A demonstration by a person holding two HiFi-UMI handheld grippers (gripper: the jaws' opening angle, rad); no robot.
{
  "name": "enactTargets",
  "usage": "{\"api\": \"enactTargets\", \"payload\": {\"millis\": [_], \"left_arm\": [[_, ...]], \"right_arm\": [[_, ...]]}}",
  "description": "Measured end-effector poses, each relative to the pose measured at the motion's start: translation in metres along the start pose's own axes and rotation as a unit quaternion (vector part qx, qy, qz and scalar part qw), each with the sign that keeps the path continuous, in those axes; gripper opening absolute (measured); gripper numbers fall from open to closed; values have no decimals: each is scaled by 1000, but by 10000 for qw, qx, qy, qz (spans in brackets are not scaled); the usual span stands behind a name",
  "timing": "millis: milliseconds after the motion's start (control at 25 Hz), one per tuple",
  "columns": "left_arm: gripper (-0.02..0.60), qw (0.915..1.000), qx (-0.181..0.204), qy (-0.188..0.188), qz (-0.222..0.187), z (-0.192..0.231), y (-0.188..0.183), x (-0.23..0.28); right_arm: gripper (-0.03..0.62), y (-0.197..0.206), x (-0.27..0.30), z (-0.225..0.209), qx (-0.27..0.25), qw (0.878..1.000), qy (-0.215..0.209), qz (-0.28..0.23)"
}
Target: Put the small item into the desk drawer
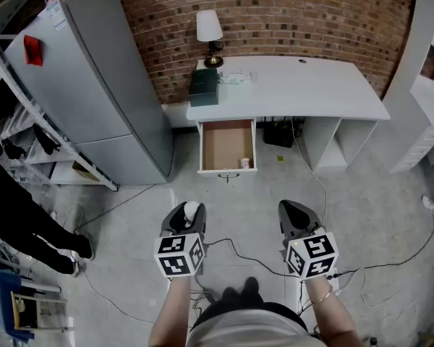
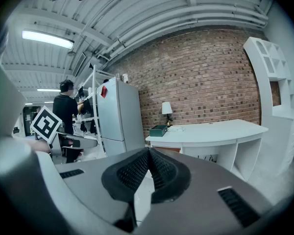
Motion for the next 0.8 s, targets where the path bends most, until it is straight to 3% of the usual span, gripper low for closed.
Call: {"api": "enactTargets", "payload": {"millis": [400, 800], "left_arm": [[201, 9997, -29, -139, -215, -12, -13, -11], [201, 9998, -23, -199, -34, 1, -18, 26]], "right_arm": [[8, -8, -9, -5, 147, 9995, -259, -56], [8, -3, 23, -24, 297, 9992, -232, 127]]}}
Point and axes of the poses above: the fingertips, and each gripper's own axes: x forward along the fingers, z to its left, y out of its underside, the point moved 1 cm from there along -x, backward along the fingers, and after that the axes turned 10 degrees about y, right-handed, at the moved point
